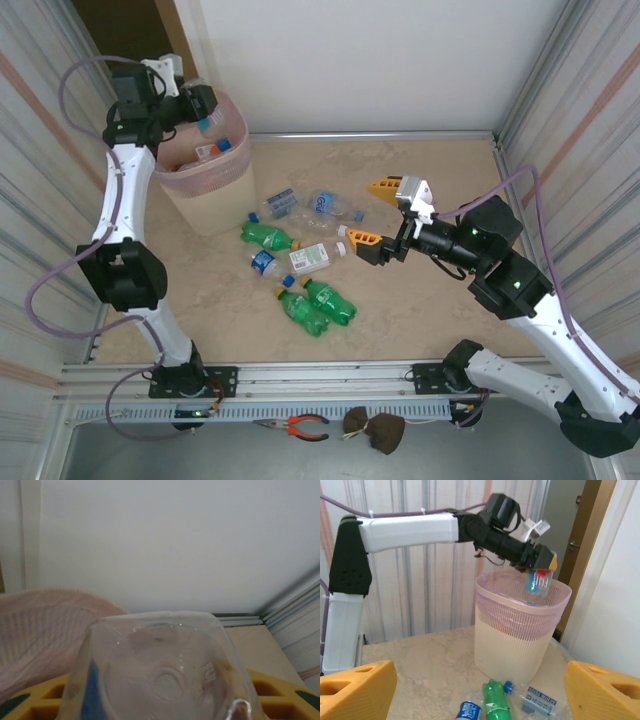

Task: Put the plastic bottles in the bin

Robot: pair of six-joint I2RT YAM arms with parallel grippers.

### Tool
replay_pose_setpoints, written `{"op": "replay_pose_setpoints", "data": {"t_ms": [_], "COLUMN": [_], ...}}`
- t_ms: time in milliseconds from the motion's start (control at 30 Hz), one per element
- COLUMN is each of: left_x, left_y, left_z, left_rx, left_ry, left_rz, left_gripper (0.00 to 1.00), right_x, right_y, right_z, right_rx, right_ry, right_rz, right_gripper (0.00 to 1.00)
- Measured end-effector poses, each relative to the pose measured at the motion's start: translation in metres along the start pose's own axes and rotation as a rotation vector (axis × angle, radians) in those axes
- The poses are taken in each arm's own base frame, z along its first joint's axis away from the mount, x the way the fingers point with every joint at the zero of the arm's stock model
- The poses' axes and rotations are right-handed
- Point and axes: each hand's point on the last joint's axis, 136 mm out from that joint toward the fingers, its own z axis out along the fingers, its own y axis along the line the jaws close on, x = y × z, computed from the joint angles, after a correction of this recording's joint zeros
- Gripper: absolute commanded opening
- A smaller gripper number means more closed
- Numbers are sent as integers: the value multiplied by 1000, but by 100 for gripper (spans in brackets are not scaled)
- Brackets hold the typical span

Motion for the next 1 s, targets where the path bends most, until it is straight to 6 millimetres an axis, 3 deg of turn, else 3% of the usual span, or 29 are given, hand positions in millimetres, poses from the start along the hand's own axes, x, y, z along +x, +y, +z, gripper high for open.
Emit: {"op": "replay_pose_setpoints", "data": {"t_ms": [367, 567, 733, 1000], "left_x": [78, 108, 112, 111], "left_y": [24, 30, 32, 32], "left_z": [28, 46, 49, 52], "left_rx": [0, 3, 2, 6], "left_ry": [159, 217, 226, 216], "left_rz": [-81, -78, -74, -72], "left_gripper": [39, 39, 41, 62], "right_x": [1, 1, 1, -1], "right_y": [0, 0, -1, 0], "right_z": [-1, -1, -2, -8], "right_rx": [2, 2, 9, 18], "right_ry": [4, 5, 3, 0], "right_rz": [3, 3, 3, 1], "right_gripper": [86, 86, 86, 86]}}
